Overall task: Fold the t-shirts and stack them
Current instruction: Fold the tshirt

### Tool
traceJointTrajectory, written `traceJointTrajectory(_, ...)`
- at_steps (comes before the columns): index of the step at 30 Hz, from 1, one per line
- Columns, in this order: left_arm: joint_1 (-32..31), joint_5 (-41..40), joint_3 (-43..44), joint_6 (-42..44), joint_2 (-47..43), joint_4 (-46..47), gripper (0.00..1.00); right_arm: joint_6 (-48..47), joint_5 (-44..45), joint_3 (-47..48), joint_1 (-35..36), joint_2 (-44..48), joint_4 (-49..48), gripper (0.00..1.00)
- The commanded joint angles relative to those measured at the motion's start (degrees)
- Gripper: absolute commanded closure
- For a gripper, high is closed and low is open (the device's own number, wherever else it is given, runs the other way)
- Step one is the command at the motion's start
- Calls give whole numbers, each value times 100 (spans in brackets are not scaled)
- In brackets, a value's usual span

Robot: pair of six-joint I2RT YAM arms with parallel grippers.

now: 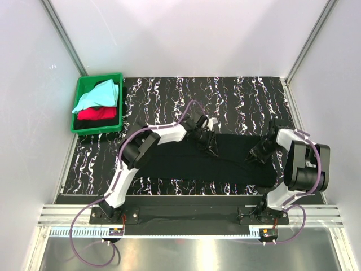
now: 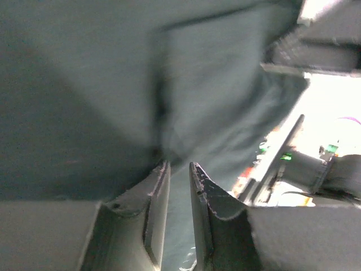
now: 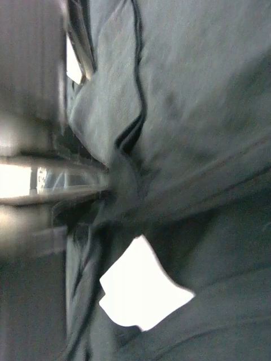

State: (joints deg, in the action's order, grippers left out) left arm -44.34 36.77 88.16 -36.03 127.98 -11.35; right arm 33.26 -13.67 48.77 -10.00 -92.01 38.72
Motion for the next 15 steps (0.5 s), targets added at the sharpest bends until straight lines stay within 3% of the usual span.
traceJointTrajectory(1, 188, -249, -150, 262, 121, -173, 73, 181, 486, -228, -2, 42, -129, 69)
traceJointTrajectory(6, 224, -320, -273, 579, -325, -543, 64, -91, 910, 96, -11, 358, 179, 58)
traceJointTrajectory(7, 224, -294, -273, 588, -457, -561, 57, -152, 928, 245, -11, 385, 293, 57)
traceJointTrajectory(10, 224, -145, -177, 492, -1046, -648, 48, -337, 919, 544, -11, 622, 495, 48)
traceJointTrajectory(15, 241, -91, -106, 316, -2153, -841, 44, -250, 884, 879, 77, 1202, 786, 34)
